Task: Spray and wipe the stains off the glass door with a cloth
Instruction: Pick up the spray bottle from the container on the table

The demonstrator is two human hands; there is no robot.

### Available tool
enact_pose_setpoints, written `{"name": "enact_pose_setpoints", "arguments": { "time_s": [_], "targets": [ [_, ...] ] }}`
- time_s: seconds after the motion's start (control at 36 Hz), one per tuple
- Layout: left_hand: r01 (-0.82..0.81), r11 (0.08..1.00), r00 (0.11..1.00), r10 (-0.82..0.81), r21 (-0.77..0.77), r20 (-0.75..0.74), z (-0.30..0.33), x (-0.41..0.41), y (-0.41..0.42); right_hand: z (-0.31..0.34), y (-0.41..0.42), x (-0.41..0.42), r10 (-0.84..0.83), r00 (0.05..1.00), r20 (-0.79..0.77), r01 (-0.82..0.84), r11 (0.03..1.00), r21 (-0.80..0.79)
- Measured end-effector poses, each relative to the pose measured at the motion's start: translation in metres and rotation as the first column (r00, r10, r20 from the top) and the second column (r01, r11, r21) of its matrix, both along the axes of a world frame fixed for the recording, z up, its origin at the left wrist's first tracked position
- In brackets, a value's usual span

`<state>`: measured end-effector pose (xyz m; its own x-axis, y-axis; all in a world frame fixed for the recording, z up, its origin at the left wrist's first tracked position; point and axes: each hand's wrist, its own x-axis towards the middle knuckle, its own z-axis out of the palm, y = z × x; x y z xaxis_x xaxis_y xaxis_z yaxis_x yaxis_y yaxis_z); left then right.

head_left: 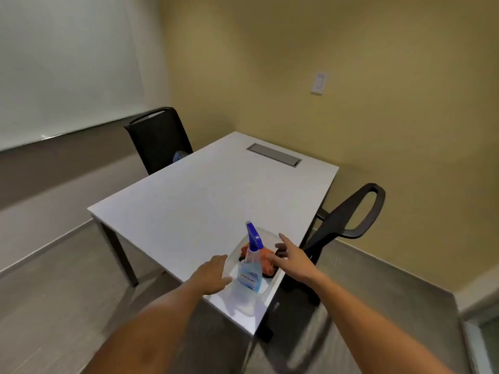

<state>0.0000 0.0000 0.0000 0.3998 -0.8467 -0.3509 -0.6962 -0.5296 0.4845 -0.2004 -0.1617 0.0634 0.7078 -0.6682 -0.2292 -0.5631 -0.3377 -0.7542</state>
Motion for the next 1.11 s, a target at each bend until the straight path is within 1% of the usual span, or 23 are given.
{"name": "enact_pose_setpoints", "arguments": {
  "time_s": [0.03, 0.06, 0.14, 0.25, 0.33, 0.39, 0.47, 0.53, 0.58, 0.61, 0.64, 0.69, 0.75, 0.83, 0.89, 0.94, 1.03, 1.11],
  "targets": [
    [0.019, 1.0, 1.0, -0.019, 0.008, 0.01, -0.002, 0.003, -0.001, -0.001, 0.001, 0.004, -0.012, 0.999, 0.031, 0.012, 1.0, 0.016],
    [0.022, 0.999, 0.999, -0.023, 0.043, 0.032, -0.001, 0.005, -0.003, -0.001, 0.003, 0.007, -0.033, 0.999, 0.029, 0.032, 0.999, 0.025],
    [0.006, 0.994, 0.999, -0.012, 0.113, 0.048, -0.005, 0.014, -0.011, -0.006, 0.009, 0.018, -0.067, 0.996, 0.067, 0.061, 0.995, 0.084],
    [0.021, 0.992, 0.999, -0.025, 0.125, 0.024, -0.014, 0.026, -0.026, -0.013, 0.015, 0.035, -0.102, 0.991, 0.087, 0.086, 0.981, 0.174],
    [0.068, 0.991, 0.998, -0.069, 0.119, 0.004, -0.025, 0.035, -0.037, -0.021, 0.02, 0.05, -0.154, 0.98, 0.123, 0.127, 0.971, 0.202],
    [0.081, 0.992, 0.996, -0.078, 0.102, -0.032, -0.034, 0.04, -0.044, -0.028, 0.024, 0.059, -0.208, 0.967, 0.146, 0.179, 0.965, 0.19],
    [0.074, 0.997, 0.99, -0.069, 0.034, -0.125, -0.048, 0.047, -0.053, -0.041, 0.03, 0.072, -0.302, 0.93, 0.208, 0.266, 0.946, 0.185],
    [0.068, 0.998, 0.981, -0.066, 0.007, -0.185, -0.055, 0.05, -0.057, -0.047, 0.037, 0.08, -0.373, 0.895, 0.243, 0.33, 0.923, 0.199],
    [0.079, 0.997, 0.975, -0.075, 0.008, -0.21, -0.062, 0.053, -0.06, -0.054, 0.042, 0.086, -0.44, 0.853, 0.281, 0.382, 0.893, 0.239],
    [0.106, 0.994, 0.976, -0.1, 0.017, -0.193, -0.066, 0.053, -0.062, -0.057, 0.044, 0.088, -0.465, 0.834, 0.296, 0.397, 0.88, 0.262],
    [0.157, 0.987, 0.978, -0.15, 0.033, -0.144, -0.07, 0.053, -0.065, -0.06, 0.045, 0.09, -0.482, 0.822, 0.302, 0.405, 0.869, 0.284],
    [0.283, 0.957, 0.959, -0.283, 0.072, -0.008, -0.078, 0.053, -0.068, -0.061, 0.046, 0.091, -0.508, 0.811, 0.29, 0.422, 0.852, 0.311],
    [0.356, 0.932, 0.932, -0.359, 0.071, 0.04, -0.084, 0.053, -0.071, -0.059, 0.046, 0.093, -0.53, 0.799, 0.284, 0.444, 0.839, 0.316],
    [0.375, 0.927, 0.927, -0.375, 0.005, -0.006, -0.092, 0.05, -0.072, -0.059, 0.043, 0.098, -0.554, 0.771, 0.314, 0.458, 0.825, 0.332],
    [0.352, 0.936, 0.934, -0.353, -0.029, -0.048, -0.098, 0.048, -0.072, -0.058, 0.042, 0.102, -0.587, 0.734, 0.342, 0.466, 0.801, 0.375],
    [0.322, 0.946, 0.943, -0.323, -0.031, -0.078, -0.103, 0.048, -0.073, -0.06, 0.042, 0.108, -0.624, 0.694, 0.36, 0.476, 0.772, 0.42],
    [0.292, 0.956, 0.952, -0.293, -0.019, -0.086, -0.109, 0.047, -0.073, -0.065, 0.045, 0.113, -0.712, 0.629, 0.311, 0.52, 0.683, 0.513],
    [0.308, 0.951, 0.949, -0.31, -0.034, -0.062, -0.11, 0.045, -0.071, -0.061, 0.05, 0.114, -0.745, 0.608, 0.274, 0.563, 0.648, 0.513]
  ]
}}
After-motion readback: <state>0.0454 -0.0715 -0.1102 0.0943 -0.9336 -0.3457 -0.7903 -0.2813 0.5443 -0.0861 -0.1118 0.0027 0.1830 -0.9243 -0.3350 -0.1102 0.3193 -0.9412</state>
